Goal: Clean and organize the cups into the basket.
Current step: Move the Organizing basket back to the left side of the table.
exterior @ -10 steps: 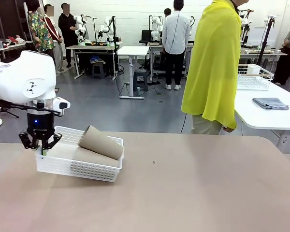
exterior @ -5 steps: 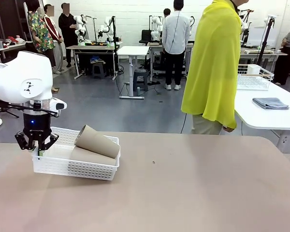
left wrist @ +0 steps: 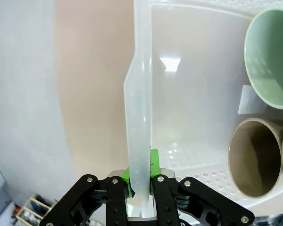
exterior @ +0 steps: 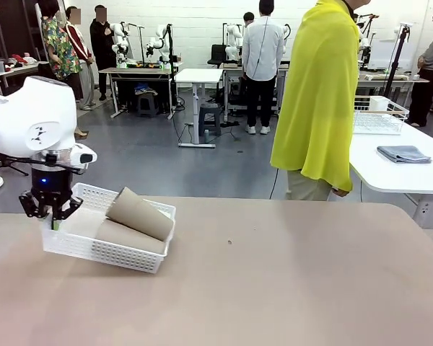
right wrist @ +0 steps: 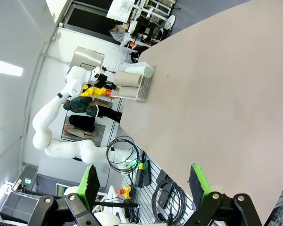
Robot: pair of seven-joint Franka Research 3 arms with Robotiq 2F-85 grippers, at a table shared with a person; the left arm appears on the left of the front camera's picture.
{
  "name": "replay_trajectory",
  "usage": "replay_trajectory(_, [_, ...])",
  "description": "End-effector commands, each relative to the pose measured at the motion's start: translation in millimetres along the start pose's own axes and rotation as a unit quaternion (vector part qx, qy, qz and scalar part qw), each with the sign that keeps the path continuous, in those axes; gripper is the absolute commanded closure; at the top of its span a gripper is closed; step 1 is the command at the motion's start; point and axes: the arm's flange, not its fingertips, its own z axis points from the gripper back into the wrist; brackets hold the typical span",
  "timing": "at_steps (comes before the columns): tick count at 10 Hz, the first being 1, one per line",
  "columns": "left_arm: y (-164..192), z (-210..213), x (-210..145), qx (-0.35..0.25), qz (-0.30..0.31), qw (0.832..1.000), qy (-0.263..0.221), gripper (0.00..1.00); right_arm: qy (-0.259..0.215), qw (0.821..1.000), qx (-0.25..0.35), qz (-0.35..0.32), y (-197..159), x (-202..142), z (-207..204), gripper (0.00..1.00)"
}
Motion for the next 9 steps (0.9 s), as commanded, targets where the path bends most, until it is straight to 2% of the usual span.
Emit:
replay_trajectory(1, [39, -15, 2, 0.039, -0.023, 0.996, -0.073, 0.94, -0.003, 1.0, -0.001, 0.004, 2, -3, -5, 0.0])
replay_trajectory(2, [50, -17, 3, 0.052, -0.02, 0.995, -0.086, 0.94, -0.003, 1.0, -0.001, 0.004, 2, -3, -5, 0.0])
replay_trajectory(5, [88, -22, 6, 0.051, 0.007, 0.996, -0.072, 0.94, -0.003, 1.0, -0.001, 0.004, 2, -3, -5, 0.0])
replay_trajectory(9, [99, -48, 14, 0.01, 0.031, 0.999, -0.011, 0.94, -0.003, 1.0, -0.001, 0.004, 2, -3, -5, 0.0])
